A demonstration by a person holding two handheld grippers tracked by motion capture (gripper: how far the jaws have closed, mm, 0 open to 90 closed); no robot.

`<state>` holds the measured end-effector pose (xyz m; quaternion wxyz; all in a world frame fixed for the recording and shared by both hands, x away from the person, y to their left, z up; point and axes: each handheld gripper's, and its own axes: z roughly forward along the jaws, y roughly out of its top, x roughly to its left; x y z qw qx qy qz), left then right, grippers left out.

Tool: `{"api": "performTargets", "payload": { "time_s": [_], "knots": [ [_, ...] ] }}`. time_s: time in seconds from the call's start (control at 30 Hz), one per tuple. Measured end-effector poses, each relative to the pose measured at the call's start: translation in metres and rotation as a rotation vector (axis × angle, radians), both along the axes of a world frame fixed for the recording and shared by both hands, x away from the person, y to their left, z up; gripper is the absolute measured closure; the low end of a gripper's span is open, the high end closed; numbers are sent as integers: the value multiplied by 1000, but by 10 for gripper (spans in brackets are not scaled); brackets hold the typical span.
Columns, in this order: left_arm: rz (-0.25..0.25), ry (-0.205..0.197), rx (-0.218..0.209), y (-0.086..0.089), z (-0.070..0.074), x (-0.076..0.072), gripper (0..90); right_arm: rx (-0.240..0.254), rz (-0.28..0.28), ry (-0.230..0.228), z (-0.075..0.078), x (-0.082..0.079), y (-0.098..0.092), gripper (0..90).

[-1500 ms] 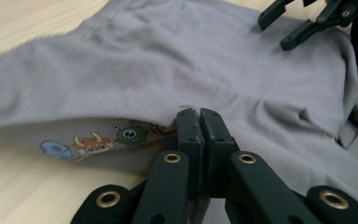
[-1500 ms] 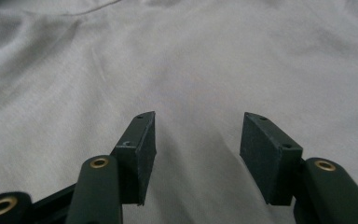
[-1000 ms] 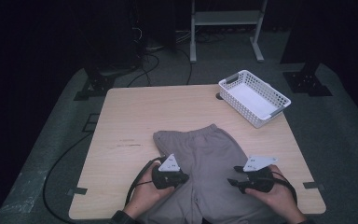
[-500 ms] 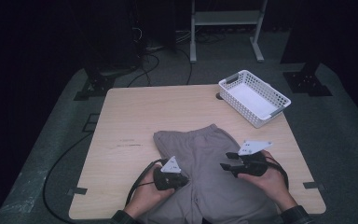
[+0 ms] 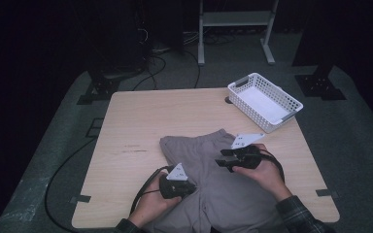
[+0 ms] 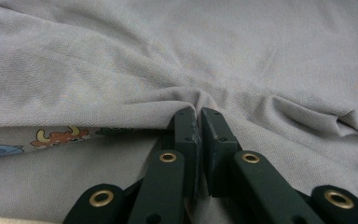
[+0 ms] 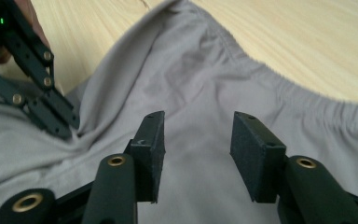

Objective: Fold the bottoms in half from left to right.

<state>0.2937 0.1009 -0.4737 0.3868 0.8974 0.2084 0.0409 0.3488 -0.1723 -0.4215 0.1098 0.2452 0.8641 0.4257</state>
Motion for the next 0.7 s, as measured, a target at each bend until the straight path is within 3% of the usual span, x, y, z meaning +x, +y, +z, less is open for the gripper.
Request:
{"api": "performTargets", "payload": {
  "time_s": [0.43, 0.7],
  "knots": [
    [-3, -16, 27, -1, 1, -1, 852, 29, 20, 31, 21, 36, 35, 549],
    [-4, -30, 31, -2, 2, -3, 851, 46, 63, 73, 22, 56, 65, 547]
  ]
}}
